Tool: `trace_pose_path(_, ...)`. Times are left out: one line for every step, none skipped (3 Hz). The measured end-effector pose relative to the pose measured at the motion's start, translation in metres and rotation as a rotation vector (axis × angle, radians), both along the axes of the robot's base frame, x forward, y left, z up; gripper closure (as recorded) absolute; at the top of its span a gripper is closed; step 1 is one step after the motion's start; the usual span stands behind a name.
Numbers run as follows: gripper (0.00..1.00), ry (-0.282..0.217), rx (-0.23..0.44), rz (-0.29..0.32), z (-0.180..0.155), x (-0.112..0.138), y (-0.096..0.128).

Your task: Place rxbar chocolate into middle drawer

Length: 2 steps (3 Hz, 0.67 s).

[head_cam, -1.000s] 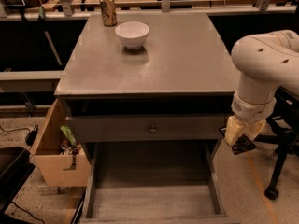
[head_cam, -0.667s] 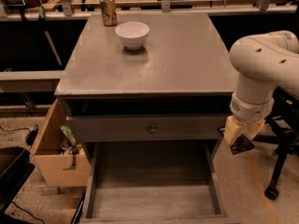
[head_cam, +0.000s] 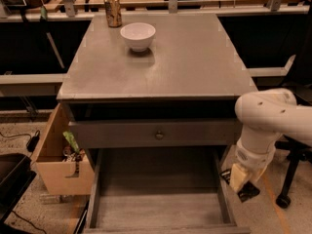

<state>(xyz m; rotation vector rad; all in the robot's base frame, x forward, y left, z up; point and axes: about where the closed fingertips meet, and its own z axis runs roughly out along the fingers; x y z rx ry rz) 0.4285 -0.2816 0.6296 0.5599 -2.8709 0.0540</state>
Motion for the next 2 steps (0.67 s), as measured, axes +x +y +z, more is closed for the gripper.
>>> trace_pose_path(1.0, 0.003, 0.107, 0.165, -0.056, -0.035, 0.009)
trace_pose_path(1.0, -0.003, 0.267, 0.268, -0.096, -0.048, 0.031)
